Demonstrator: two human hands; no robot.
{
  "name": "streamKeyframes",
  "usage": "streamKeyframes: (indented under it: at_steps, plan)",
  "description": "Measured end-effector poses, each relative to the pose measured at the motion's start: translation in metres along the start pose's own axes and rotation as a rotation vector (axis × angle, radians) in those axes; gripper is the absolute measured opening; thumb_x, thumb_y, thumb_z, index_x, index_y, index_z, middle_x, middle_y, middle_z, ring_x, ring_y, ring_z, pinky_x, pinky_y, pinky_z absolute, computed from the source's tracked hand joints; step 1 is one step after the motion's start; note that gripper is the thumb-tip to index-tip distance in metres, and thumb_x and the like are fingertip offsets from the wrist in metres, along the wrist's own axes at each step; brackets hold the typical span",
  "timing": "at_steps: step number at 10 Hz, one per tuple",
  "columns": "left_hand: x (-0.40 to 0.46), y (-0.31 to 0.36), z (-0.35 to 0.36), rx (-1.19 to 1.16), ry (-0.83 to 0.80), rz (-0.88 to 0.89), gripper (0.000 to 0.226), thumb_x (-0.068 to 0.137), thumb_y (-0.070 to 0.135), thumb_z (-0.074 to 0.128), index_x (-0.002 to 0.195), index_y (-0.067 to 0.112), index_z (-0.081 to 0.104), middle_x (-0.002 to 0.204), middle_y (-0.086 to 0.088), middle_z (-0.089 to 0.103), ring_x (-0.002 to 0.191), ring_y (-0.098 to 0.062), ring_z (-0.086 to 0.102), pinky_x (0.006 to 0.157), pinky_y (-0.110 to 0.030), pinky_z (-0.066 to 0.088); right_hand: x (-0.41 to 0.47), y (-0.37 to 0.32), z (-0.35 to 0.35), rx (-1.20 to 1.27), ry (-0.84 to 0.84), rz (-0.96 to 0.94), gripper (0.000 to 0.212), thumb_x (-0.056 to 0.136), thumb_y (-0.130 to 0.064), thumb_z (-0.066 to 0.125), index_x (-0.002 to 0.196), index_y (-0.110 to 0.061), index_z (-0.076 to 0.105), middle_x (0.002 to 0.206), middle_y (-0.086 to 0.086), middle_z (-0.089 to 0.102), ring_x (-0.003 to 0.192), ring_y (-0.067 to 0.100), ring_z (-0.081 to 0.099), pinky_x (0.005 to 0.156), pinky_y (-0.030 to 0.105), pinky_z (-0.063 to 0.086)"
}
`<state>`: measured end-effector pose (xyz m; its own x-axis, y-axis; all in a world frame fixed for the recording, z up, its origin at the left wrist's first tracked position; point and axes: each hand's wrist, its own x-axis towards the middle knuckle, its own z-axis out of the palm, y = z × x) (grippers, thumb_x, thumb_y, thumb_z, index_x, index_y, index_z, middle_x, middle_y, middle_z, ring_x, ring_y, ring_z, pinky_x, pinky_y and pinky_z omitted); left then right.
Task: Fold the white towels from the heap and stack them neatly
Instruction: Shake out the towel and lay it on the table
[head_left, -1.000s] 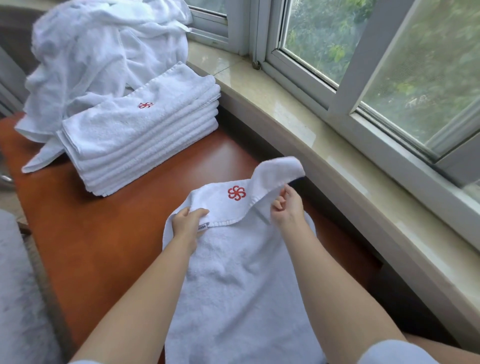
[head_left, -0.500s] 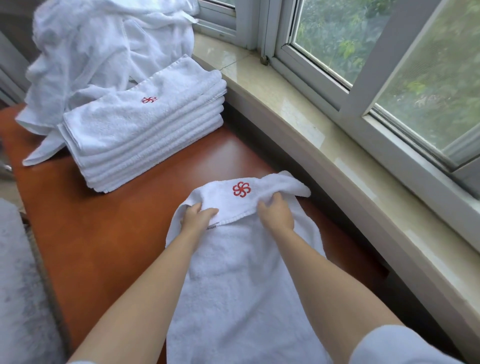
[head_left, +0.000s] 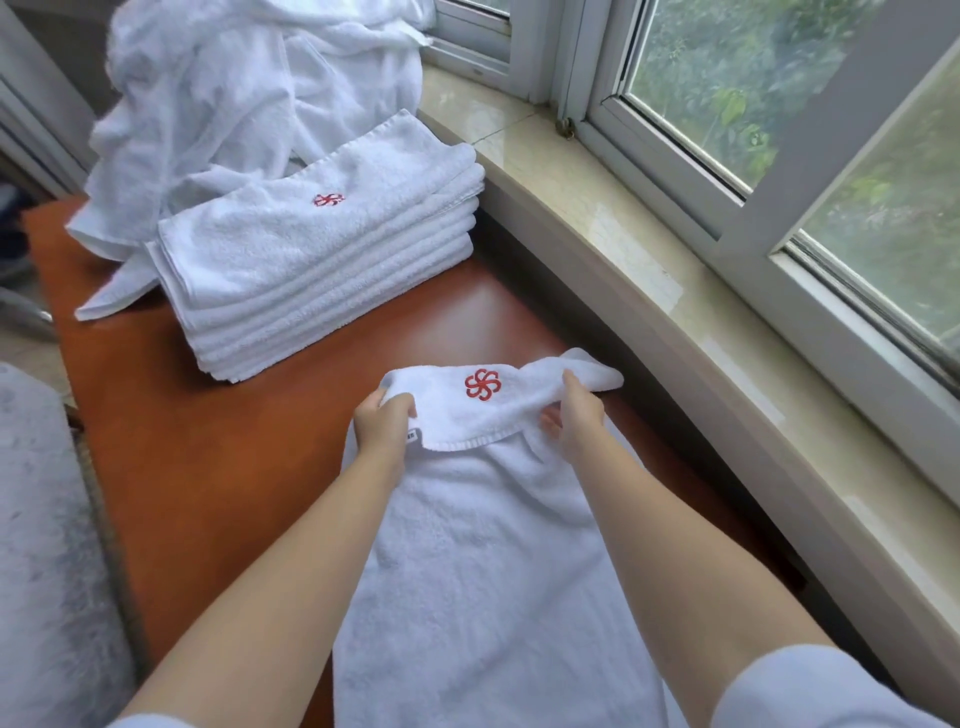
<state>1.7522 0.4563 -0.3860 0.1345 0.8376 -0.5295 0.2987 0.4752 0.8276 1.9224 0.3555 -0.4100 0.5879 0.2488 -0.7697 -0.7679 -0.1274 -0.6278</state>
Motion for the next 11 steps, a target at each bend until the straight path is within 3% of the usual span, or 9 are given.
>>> streamKeyframes:
  at_steps: [1, 2, 3, 4, 5, 6, 9, 10, 11]
  plan:
    - [-0.003, -0.001, 0.002, 0.059, -0.101, 0.031, 0.026, 0.076, -0.005, 0.049, 0.072, 0.021, 0.049, 0.071, 0.01, 0.04, 0.061, -0.009, 0.037, 0.048, -0.019, 0.03, 0.001, -0.002, 0.014, 0.039, -0.112, 0.108, 0.012, 0.093, -0.023, 0.061, 0.095, -0.013, 0.054, 0.086, 0.002, 0.056, 0.069, 0.014, 0.055, 0.057, 0.025, 0.048]
    - [0.001, 0.001, -0.001, 0.086, -0.099, 0.046, 0.045, 0.075, -0.004, 0.053, 0.113, 0.018, 0.064, 0.087, 0.012, 0.053, 0.067, -0.005, 0.046, 0.044, -0.013, 0.037, -0.003, -0.012, 0.029, 0.069, -0.14, 0.017, 0.008, 0.098, -0.018, 0.052, 0.103, -0.013, 0.053, 0.089, 0.0, 0.056, 0.063, 0.009, 0.059, 0.073, 0.022, 0.057]
    - [0.01, 0.025, -0.009, 0.057, -0.041, 0.159, 0.037, 0.062, 0.004, 0.057, 0.095, 0.019, 0.064, 0.073, 0.009, 0.052, 0.05, -0.006, 0.042, 0.036, -0.012, 0.032, -0.025, -0.035, 0.056, -0.467, -0.05, -0.127, 0.01, 0.099, -0.016, 0.049, 0.104, -0.011, 0.057, 0.089, 0.004, 0.059, 0.063, 0.013, 0.065, 0.091, 0.037, 0.054]
    - [0.014, 0.056, -0.018, 0.079, -0.034, 0.248, 0.01, 0.05, 0.012, 0.051, 0.052, 0.02, 0.044, 0.048, 0.011, 0.033, 0.044, -0.011, 0.028, 0.039, -0.014, 0.026, -0.021, -0.077, 0.073, -0.979, 0.084, -0.261, 0.017, 0.082, -0.007, 0.051, 0.087, -0.005, 0.067, 0.075, 0.012, 0.061, 0.069, 0.031, 0.057, 0.08, 0.041, 0.042]
    - [0.02, 0.07, -0.025, 0.005, -0.082, 0.247, 0.013, 0.054, 0.007, 0.049, 0.056, 0.019, 0.045, 0.067, -0.004, 0.04, 0.062, -0.018, 0.035, 0.053, -0.024, 0.031, -0.049, -0.083, 0.077, -0.802, 0.285, -0.223, 0.01, 0.088, -0.008, 0.052, 0.092, 0.0, 0.057, 0.068, 0.015, 0.05, 0.053, 0.031, 0.049, 0.068, 0.035, 0.043]
    - [0.018, 0.055, -0.037, -0.113, 0.001, 0.163, 0.024, 0.065, -0.008, 0.047, 0.063, 0.015, 0.043, 0.072, -0.009, 0.041, 0.072, -0.022, 0.037, 0.06, -0.031, 0.029, -0.058, -0.05, 0.042, 0.422, -0.241, -0.083, 0.023, 0.095, -0.029, 0.055, 0.101, -0.007, 0.054, 0.08, 0.002, 0.063, 0.065, 0.014, 0.064, 0.062, 0.026, 0.052]
    - [-0.033, 0.001, -0.097, -0.564, 0.07, -0.036, 0.041, 0.069, -0.018, 0.038, 0.078, 0.021, 0.045, 0.083, -0.004, 0.049, 0.072, -0.02, 0.049, 0.06, -0.027, 0.037, -0.108, 0.016, -0.039, 0.796, -0.053, 0.026, 0.038, 0.085, -0.046, 0.066, 0.11, -0.018, 0.063, 0.099, 0.003, 0.073, 0.092, 0.022, 0.069, 0.09, 0.036, 0.055]
    - [-0.066, -0.024, -0.106, -0.577, -0.091, -0.096, 0.044, 0.074, -0.019, 0.037, 0.088, 0.02, 0.051, 0.09, -0.007, 0.057, 0.076, -0.022, 0.055, 0.064, -0.03, 0.045, -0.13, 0.043, -0.058, 0.637, 0.109, -0.014, 0.044, 0.088, -0.022, 0.064, 0.13, -0.014, 0.053, 0.115, 0.001, 0.066, 0.085, 0.02, 0.066, 0.08, 0.031, 0.056]
    - [-0.105, -0.052, -0.11, -0.467, -0.27, -0.197, 0.039, 0.08, -0.02, 0.04, 0.094, 0.01, 0.059, 0.079, -0.009, 0.064, 0.063, -0.02, 0.062, 0.052, -0.022, 0.049, -0.154, 0.078, -0.072, 0.51, 0.242, -0.058, 0.04, 0.089, 0.002, 0.055, 0.125, -0.014, 0.052, 0.108, 0.008, 0.059, 0.063, 0.019, 0.055, 0.044, 0.023, 0.049]
